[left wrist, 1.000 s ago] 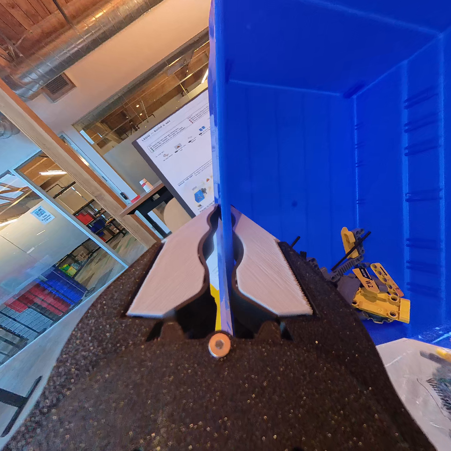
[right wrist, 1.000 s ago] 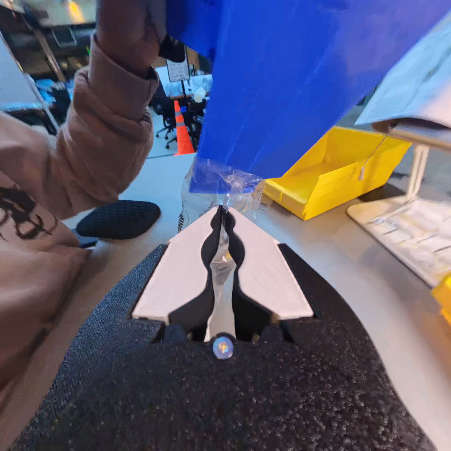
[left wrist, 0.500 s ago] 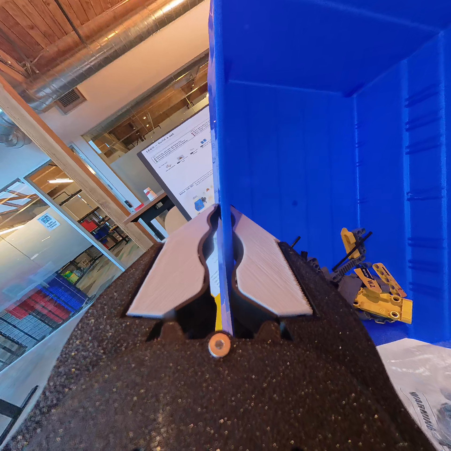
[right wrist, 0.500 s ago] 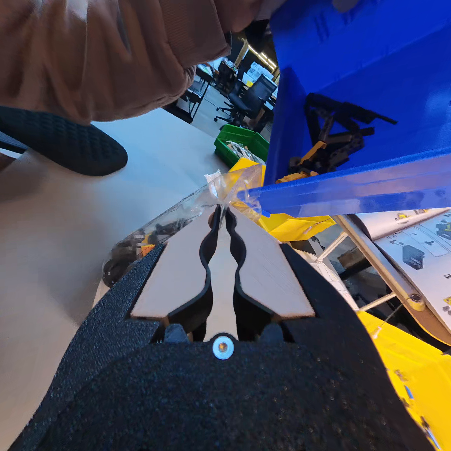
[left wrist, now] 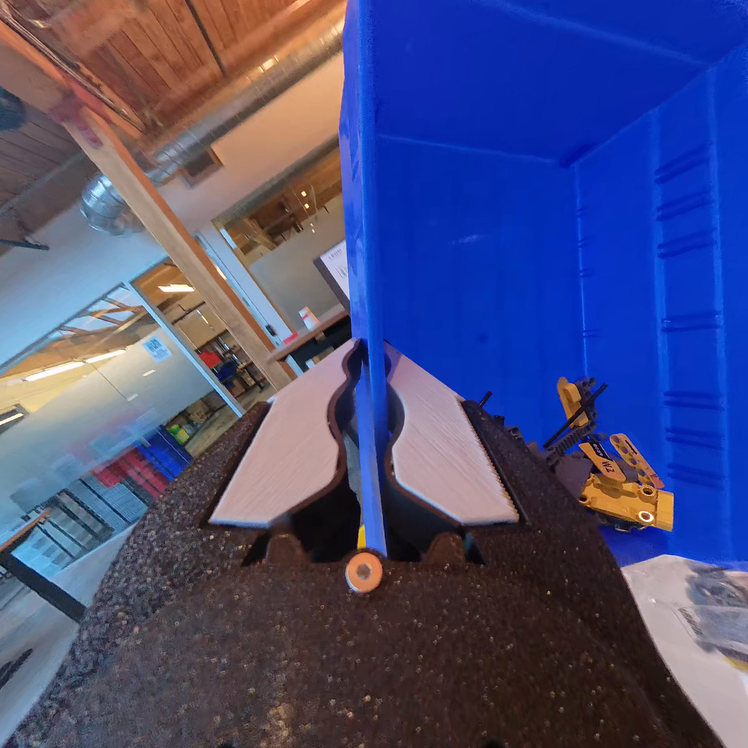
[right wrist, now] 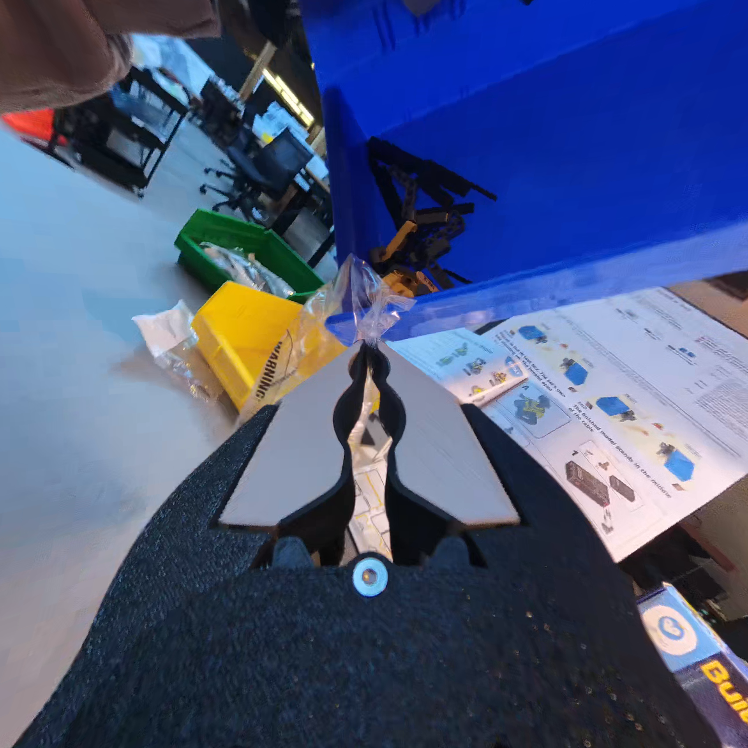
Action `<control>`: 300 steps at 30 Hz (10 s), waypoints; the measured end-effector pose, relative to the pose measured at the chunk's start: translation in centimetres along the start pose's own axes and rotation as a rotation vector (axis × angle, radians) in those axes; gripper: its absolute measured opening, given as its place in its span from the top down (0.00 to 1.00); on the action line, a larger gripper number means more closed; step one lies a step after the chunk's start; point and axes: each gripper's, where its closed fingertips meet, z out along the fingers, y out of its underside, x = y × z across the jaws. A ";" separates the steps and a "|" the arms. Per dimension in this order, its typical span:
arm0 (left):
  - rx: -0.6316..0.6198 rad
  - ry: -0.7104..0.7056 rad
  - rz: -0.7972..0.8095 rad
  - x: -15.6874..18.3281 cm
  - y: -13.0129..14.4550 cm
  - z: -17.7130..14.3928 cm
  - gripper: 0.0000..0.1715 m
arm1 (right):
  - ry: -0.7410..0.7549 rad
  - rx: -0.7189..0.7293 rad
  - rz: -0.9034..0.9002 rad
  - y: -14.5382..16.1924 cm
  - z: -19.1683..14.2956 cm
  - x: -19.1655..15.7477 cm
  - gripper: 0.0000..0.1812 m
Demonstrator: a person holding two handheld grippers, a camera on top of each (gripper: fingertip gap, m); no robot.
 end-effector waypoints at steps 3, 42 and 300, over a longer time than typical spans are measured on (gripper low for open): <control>0.013 0.020 -0.002 0.9 0.4 -0.6 1.00 | -0.034 0.014 0.158 1.7 -0.8 -2.2 1.00; 0.053 0.113 0.206 13.5 1.4 6.5 1.00 | -0.117 -0.245 0.550 6.0 -7.4 -2.9 1.00; -1.163 0.261 -0.254 10.1 43.3 -9.2 0.59 | -0.109 -0.338 0.118 7.7 -10.0 -4.4 0.99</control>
